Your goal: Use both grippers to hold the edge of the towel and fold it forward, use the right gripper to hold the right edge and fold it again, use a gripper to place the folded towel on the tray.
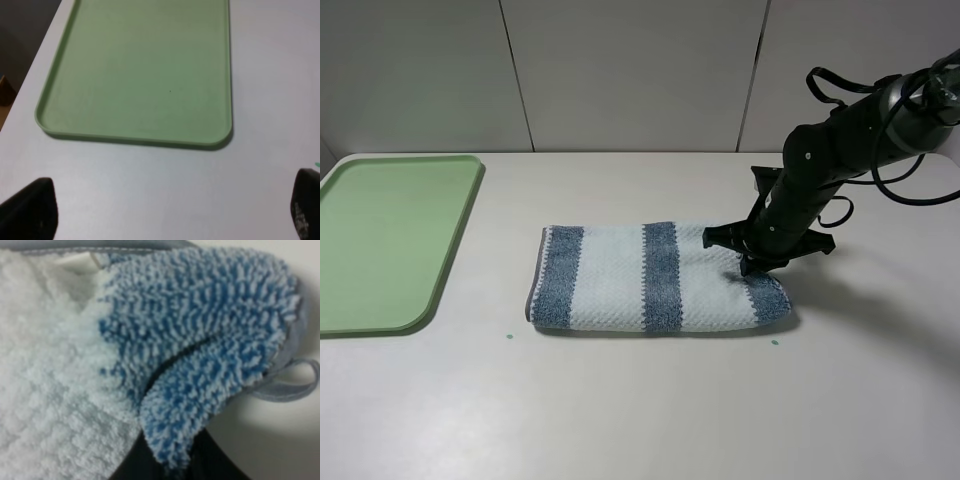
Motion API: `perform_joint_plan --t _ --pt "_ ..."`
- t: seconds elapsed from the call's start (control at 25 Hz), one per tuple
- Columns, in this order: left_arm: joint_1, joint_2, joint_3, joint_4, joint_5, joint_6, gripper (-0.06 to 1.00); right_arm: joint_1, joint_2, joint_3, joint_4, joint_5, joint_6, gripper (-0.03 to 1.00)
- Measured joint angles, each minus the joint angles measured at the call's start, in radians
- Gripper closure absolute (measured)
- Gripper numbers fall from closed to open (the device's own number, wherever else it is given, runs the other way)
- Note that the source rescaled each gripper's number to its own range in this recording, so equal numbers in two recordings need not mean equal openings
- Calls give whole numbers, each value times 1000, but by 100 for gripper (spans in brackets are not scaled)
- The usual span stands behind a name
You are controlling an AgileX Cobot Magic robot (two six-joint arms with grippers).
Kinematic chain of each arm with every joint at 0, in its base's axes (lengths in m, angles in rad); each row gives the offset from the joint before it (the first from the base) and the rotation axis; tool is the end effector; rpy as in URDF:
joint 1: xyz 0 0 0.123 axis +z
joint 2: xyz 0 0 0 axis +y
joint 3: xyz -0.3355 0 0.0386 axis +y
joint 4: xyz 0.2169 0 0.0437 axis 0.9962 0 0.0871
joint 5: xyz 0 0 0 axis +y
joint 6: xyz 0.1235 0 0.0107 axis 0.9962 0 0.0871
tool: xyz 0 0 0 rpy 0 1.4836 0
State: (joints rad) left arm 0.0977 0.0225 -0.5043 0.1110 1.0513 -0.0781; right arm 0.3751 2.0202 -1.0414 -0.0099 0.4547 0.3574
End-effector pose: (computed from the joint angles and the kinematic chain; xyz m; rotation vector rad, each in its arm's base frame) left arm -0.0541 0.0067 0.2513 -0.1833 2.0429 0.1453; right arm 0.3401 0.1333 0.1319 -0.0382 2.9278 0.1109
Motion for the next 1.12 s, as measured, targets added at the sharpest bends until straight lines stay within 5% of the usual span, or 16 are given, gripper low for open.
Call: perform_joint_plan --t 1.12 --pt "0 0 0 0 0 0 3 -7 -195 7 -192 220 3 92"
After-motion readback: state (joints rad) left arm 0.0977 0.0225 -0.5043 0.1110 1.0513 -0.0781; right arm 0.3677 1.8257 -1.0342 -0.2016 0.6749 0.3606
